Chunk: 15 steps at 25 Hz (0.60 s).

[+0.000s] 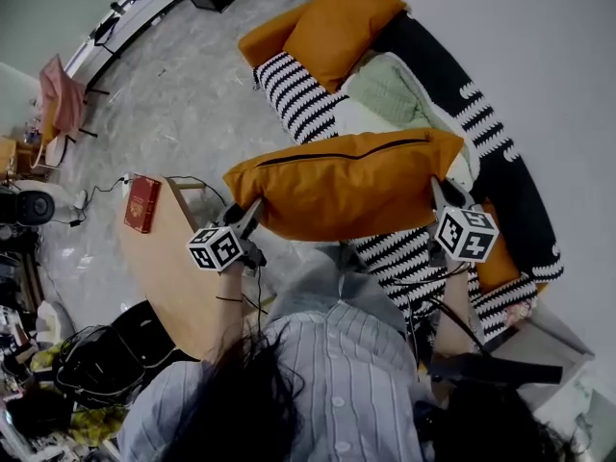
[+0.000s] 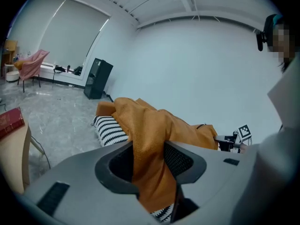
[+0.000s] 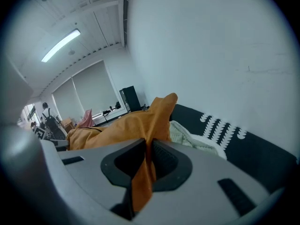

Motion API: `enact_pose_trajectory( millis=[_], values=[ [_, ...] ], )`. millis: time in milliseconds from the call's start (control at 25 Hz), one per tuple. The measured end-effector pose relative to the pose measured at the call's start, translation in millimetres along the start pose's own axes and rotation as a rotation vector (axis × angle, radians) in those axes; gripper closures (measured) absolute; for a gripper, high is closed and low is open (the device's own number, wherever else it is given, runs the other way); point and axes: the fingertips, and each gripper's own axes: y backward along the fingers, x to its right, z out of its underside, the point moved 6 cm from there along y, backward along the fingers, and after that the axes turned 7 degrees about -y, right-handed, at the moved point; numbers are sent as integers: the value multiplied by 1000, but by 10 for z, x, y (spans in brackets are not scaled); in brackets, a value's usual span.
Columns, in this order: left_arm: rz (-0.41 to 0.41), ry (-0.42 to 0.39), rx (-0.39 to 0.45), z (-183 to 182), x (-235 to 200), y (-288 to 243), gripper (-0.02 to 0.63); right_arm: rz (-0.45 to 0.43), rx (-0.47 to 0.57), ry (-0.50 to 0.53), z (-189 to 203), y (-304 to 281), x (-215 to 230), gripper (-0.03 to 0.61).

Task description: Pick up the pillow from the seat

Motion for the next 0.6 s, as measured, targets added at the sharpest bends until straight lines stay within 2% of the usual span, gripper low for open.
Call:
enact_pose_trajectory(
  millis=[360,600],
  values=[
    [-54,25,44,83,-184,472,426,-33,-21,27,110,-26,-397,528],
    [-50,19,78,161,-378,947,426,-36,-11,22,325,93,-794,528]
  ],
)
